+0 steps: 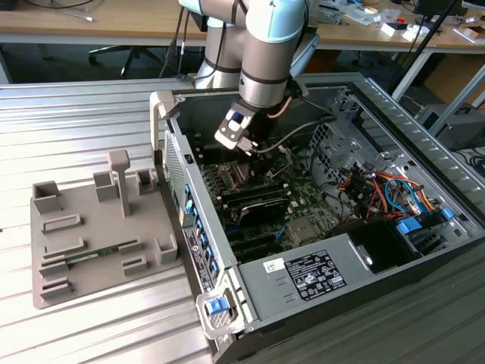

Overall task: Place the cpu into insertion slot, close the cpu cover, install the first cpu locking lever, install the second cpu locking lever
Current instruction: 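Place the cpu into insertion slot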

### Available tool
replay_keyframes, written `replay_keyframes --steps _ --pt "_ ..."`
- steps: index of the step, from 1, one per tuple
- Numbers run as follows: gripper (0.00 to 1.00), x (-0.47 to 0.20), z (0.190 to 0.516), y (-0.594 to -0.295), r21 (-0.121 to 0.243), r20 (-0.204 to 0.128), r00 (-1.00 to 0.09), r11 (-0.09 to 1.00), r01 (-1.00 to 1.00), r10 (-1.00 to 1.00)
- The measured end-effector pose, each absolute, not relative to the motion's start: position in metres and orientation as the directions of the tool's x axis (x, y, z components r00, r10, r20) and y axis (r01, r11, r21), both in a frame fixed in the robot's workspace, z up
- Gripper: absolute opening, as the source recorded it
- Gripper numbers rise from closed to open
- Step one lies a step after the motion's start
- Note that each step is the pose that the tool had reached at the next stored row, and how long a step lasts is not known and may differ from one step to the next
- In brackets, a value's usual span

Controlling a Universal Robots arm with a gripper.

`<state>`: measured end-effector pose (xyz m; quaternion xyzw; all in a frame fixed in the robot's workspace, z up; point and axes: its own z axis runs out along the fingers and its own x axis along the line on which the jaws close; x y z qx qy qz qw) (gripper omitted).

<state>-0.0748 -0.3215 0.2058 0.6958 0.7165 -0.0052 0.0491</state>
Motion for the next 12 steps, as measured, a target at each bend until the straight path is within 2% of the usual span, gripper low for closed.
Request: replay_keyframes --steps 12 --pt "0.54 -0.0748 0.2014 -0.3196 0.061 -0.078 0.003 0.002 0.998 0.997"
